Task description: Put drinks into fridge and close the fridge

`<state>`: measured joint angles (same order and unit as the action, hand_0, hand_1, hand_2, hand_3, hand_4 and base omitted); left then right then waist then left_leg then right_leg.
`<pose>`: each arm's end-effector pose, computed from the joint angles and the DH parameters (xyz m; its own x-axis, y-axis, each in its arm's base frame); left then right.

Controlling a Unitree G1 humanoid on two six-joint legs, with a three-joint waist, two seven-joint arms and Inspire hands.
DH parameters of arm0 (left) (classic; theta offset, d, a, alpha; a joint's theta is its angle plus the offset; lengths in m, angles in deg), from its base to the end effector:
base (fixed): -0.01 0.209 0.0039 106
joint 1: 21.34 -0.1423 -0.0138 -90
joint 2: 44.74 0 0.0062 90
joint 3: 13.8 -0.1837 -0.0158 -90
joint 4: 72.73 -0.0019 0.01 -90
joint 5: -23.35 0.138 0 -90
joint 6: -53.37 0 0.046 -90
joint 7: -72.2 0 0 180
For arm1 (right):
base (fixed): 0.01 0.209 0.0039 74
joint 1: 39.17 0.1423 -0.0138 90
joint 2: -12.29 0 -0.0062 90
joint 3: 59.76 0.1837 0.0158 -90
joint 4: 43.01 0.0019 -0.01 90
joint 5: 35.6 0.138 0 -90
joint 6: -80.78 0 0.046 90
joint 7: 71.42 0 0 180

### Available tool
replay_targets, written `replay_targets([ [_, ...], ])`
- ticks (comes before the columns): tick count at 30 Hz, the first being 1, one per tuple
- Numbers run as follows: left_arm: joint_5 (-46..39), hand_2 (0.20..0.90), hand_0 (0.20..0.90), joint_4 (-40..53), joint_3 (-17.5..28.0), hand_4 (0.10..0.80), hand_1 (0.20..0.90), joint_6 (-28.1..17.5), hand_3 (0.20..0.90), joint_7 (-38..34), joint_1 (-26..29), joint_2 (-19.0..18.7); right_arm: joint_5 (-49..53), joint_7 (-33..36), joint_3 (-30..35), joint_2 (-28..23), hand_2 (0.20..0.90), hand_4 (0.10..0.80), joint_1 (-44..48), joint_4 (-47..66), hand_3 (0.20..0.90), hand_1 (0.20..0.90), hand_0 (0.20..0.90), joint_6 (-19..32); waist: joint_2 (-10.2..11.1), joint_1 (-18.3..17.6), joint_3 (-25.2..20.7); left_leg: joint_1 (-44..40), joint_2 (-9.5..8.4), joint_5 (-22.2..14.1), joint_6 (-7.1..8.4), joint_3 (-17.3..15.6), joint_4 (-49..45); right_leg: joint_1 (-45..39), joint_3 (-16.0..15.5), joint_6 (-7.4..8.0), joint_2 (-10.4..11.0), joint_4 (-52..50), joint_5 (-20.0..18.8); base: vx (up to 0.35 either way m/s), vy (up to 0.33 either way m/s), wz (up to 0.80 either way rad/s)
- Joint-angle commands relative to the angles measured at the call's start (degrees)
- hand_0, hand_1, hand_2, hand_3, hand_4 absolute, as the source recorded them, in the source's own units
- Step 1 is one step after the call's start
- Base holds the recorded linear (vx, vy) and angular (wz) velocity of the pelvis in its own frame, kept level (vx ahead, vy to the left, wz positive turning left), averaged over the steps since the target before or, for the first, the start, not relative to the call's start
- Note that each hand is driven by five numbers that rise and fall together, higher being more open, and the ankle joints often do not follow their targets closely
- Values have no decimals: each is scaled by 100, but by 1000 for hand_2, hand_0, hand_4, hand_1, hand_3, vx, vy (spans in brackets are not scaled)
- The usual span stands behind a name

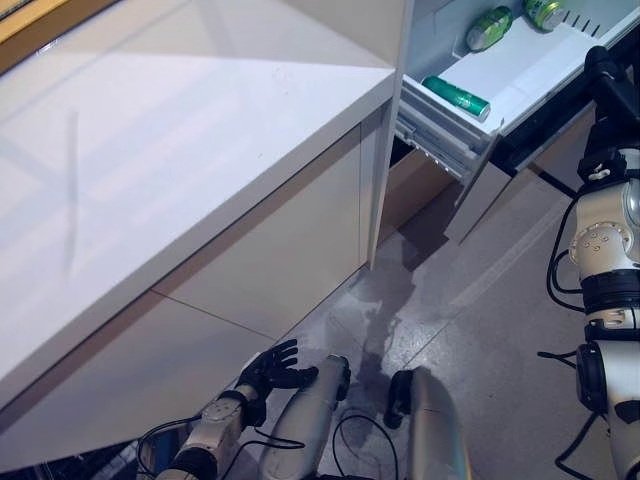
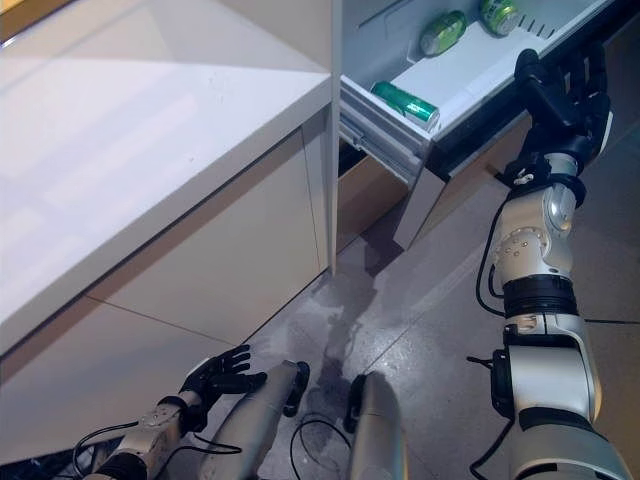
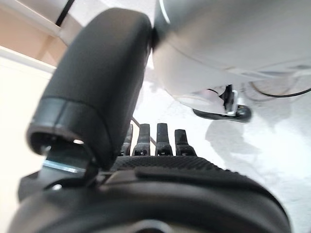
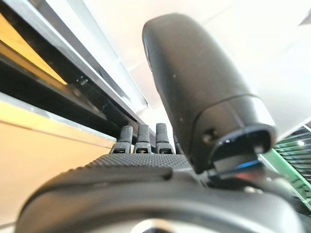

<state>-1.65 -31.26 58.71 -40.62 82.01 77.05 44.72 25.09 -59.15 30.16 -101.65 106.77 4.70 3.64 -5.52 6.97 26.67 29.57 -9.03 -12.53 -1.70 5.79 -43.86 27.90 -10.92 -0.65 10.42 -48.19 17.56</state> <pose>0.1793 0.1981 -0.0651 0.7667 -0.1762 -0.6173 0.1431 0.9843 -0.1032 0.3275 -0.2837 0.2483 0.7964 -0.4613 0.3911 0.1778 0.7967 0.5776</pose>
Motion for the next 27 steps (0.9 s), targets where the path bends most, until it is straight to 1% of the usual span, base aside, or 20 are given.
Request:
replay_targets([
  [1, 266, 900, 900, -191, -225, 800, 900, 35, 900, -205, -629, -450, -180, -729, -793, 360, 900, 800, 513, 100, 900, 900, 900, -364, 53, 597, 102, -466, -108, -173, -538, -197, 573, -211, 84, -227, -248, 95, -90, 52, 55, 8],
  [4, 280, 900, 900, -227, -191, 800, 900, -16, 900, -176, -691, -482, -358, -953, -977, 428, 900, 800, 696, 74, 900, 900, 900, -250, 31, 720, 83, -561, -147, -100, -523, -90, 745, -335, 12, -177, -175, 223, -135, 73, 42, 21],
  [7, 295, 900, 900, -263, -157, 800, 900, -62, 900, -141, -721, -499, -474, -1071, -1040, 449, 900, 800, 748, 71, 900, 900, 900, -177, 28, 767, 72, -629, -164, -63, -518, -37, 849, -426, -26, -151, -141, 309, -156, 59, 22, 19],
  [8, 316, 900, 900, -282, -134, 800, 900, -95, 900, -106, -755, -518, -621, -1072, -1101, 453, 900, 800, 784, 88, 900, 900, 900, -54, 28, 816, 48, -690, -176, -34, -511, 11, 937, -503, -53, -128, -115, 375, -172, -19, 39, 19],
  [9, 335, 900, 900, -284, -126, 800, 900, -109, 900, -86, -772, -530, -687, -1065, -1132, 459, 900, 800, 816, 85, 900, 900, 900, 23, 5, 849, 38, -694, -164, 188, -511, 23, 1090, -536, -150, -160, -82, 528, -371, 6, 45, 20],
  [11, 362, 900, 900, -319, -99, 800, 900, -162, 900, -47, -830, -552, -837, -1005, -1158, 480, 900, 800, 883, 78, 900, 900, 900, 186, 9, 916, -15, -824, -175, 229, -497, 92, 1253, -697, -196, -110, -44, 675, -407, 93, 20, 22],
  [12, 360, 900, 900, -331, -93, 800, 900, -172, 900, -39, -847, -557, -872, -969, -1163, 485, 900, 800, 893, 85, 900, 900, 900, 222, 34, 927, -42, -918, -195, 60, -489, 138, 1244, -782, -134, -45, -51, 657, -256, 100, 17, 22],
  [13, 368, 900, 900, -371, -79, 800, 900, -222, 900, -4, -873, -575, -955, -869, -1163, 472, 900, 800, 913, 67, 900, 900, 900, 371, 12, 956, -67, -958, -172, 276, -486, 154, 1427, -860, -241, -67, -29, 859, -462, 105, 11, 18],
  [17, 504, 900, 900, -499, -20, 800, 900, -292, 900, 70, -969, -599, -1621, -103, -1072, 451, 900, 800, 966, 95, 900, 900, 900, 986, 64, 1047, -239, -1253, -162, 340, -452, 287, 1791, -1225, -312, 54, -29, 1333, -595, 86, 3, 20],
  [18, 529, 900, 900, -534, -10, 800, 900, -294, 900, 82, -989, -605, -1803, 160, -1053, 441, 900, 800, 991, 100, 900, 900, 900, 1141, 80, 1057, -294, -1334, -151, 363, -431, 313, 1894, -1326, -316, 81, -49, 1482, -632, 116, -16, 19],
  [20, 613, 900, 900, -686, 40, 800, 900, -355, 900, 105, -1053, -592, -2285, 950, -888, 404, 900, 800, 979, 268, 900, 900, 900, 1582, 147, 1046, -440, -1567, -115, 407, -405, 359, 2173, -1585, -304, 176, -85, 1931, -786, 118, -21, 7],
  [22, 716, 900, 900, -811, 85, 800, 900, -416, 900, 148, -1092, -593, -2769, 1392, -777, 387, 900, 800, 924, 474, 900, 900, 900, 1816, 197, 1016, -542, -1698, -89, 425, -405, 363, 2312, -1722, -273, 231, -122, 2191, -897, 81, -20, -3],
  [24, 823, 900, 900, -915, 131, 800, 900, -454, 900, 170, -1129, -593, -3105, 1750, -714, 340, 900, 800, 847, 746, 900, 900, 900, 1923, 254, 969, -665, -1841, -52, 441, -393, 334, 2462, -1867, -245, 292, -153, 2496, -1012, 72, -29, -9],
  [25, 943, 900, 900, -984, 165, 800, 900, -475, 900, 176, -1170, -596, -3309, 2038, -654, 283, 900, 800, 752, 1008, 900, 900, 900, 1970, 308, 906, -785, -1955, -15, 440, -385, 275, 2566, -1984, -208, 339, -181, 2731, -1095, 57, -37, -13],
  [27, 1075, 900, 900, -1063, 201, 800, 900, -493, 900, 148, -1230, -584, -3378, 2175, -562, 216, 900, 800, 547, 1345, 900, 900, 900, 1947, 373, 811, -942, -2082, 27, 428, -384, 190, 2677, -2100, -134, 383, -206, 2973, -1189, 50, -38, -23],
])
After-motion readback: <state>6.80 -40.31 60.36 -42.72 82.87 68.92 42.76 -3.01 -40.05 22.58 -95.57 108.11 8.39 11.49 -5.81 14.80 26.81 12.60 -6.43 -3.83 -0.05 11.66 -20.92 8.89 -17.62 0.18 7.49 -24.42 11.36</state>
